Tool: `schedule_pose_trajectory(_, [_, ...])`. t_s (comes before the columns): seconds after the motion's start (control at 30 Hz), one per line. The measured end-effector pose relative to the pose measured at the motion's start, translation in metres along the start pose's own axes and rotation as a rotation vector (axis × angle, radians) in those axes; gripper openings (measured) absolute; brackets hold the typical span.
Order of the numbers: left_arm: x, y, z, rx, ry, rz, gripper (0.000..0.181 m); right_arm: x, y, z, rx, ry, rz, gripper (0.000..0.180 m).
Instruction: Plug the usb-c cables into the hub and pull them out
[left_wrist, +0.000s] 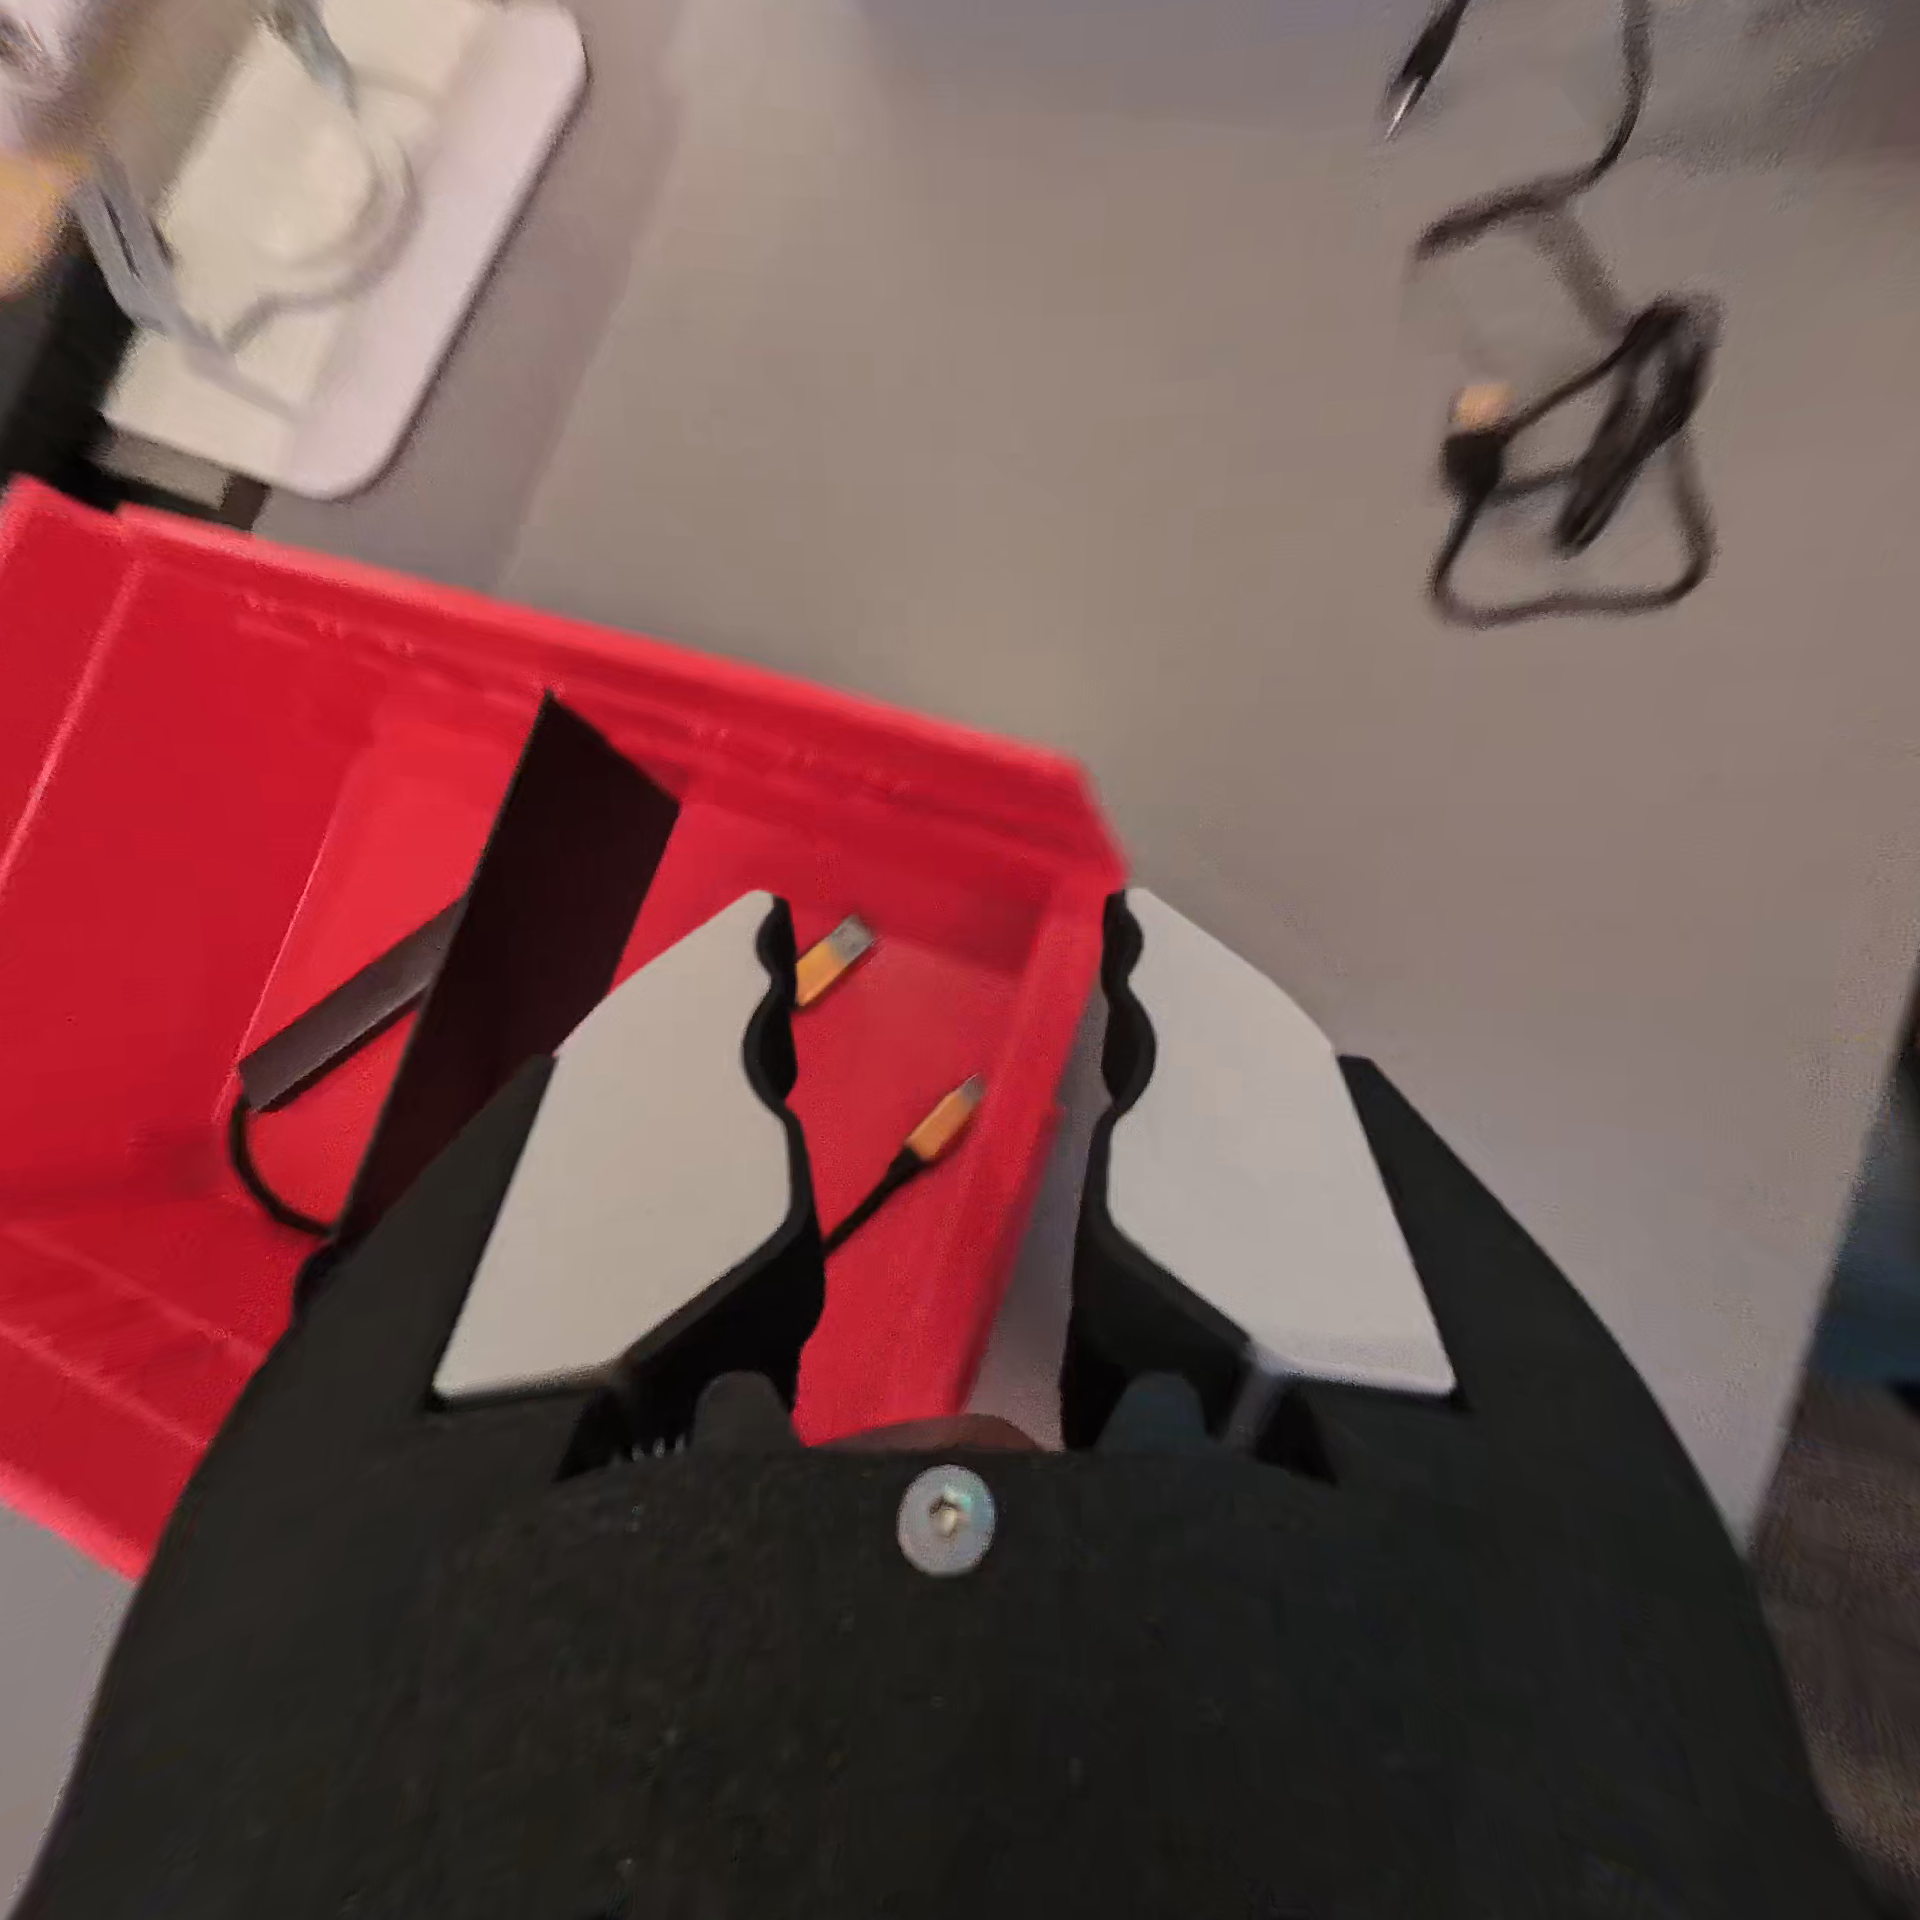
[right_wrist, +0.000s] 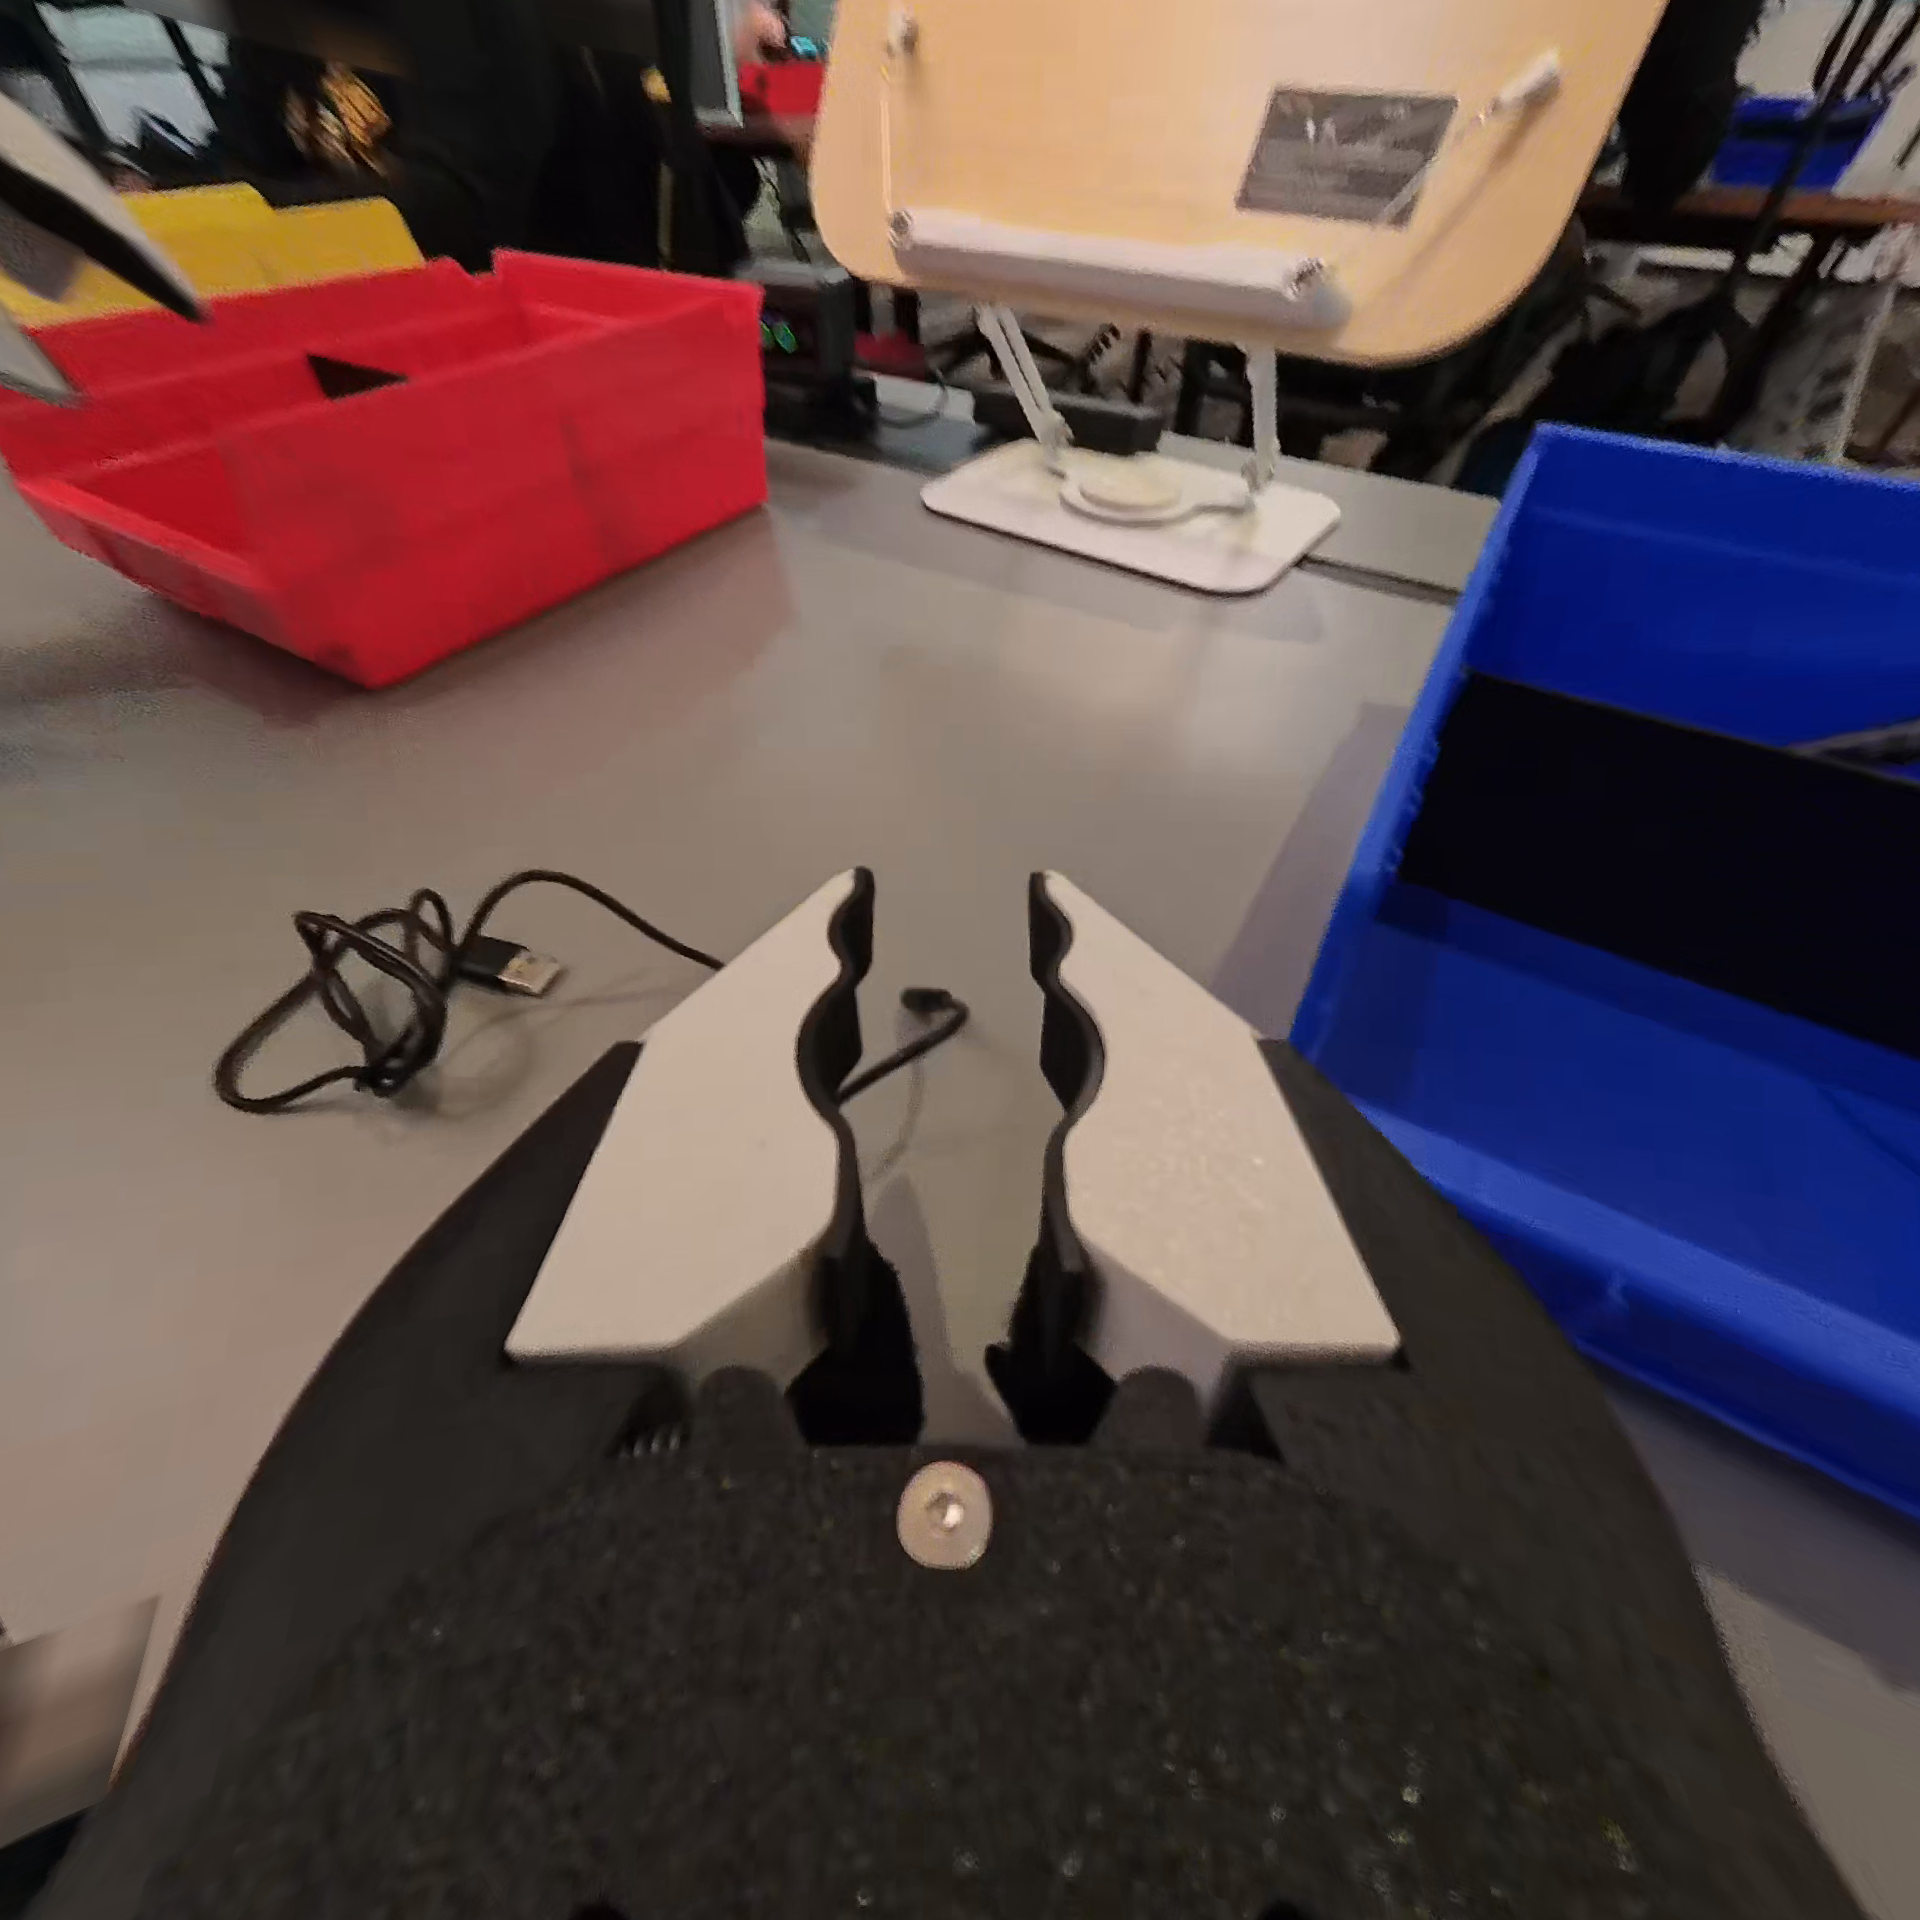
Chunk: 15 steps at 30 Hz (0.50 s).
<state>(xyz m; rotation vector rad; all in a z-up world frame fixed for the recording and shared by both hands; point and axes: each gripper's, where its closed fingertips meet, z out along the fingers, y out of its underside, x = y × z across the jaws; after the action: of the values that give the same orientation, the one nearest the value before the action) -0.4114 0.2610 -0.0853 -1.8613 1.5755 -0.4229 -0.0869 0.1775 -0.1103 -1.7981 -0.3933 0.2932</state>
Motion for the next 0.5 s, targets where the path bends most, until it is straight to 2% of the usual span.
schedule_pose_trajectory(0.13, [-0.038,0.050,0.034,-0.267,0.076,0.089,0.048,-0.012,-0.016,-0.003,0.105,-0.058,-0.032,0.030])
schedule_pose_trajectory(0.23, [-0.052,0.071,0.055,-0.422,0.105,0.179,0.046,-0.011,-0.016,-0.005,0.101,-0.061,-0.008,0.029])
schedule_pose_trajectory(0.37, [-0.067,0.088,0.072,-0.575,0.084,0.293,0.042,-0.008,-0.015,-0.005,0.102,-0.103,0.077,0.029])
schedule_pose_trajectory(0.43, [-0.063,0.095,0.076,-0.613,0.131,0.295,0.027,-0.007,-0.014,-0.005,0.101,-0.123,0.114,0.029])
schedule_pose_trajectory(0.5, [-0.061,0.094,0.078,-0.597,0.156,0.280,0.021,-0.007,-0.014,-0.006,0.102,-0.141,0.138,0.029])
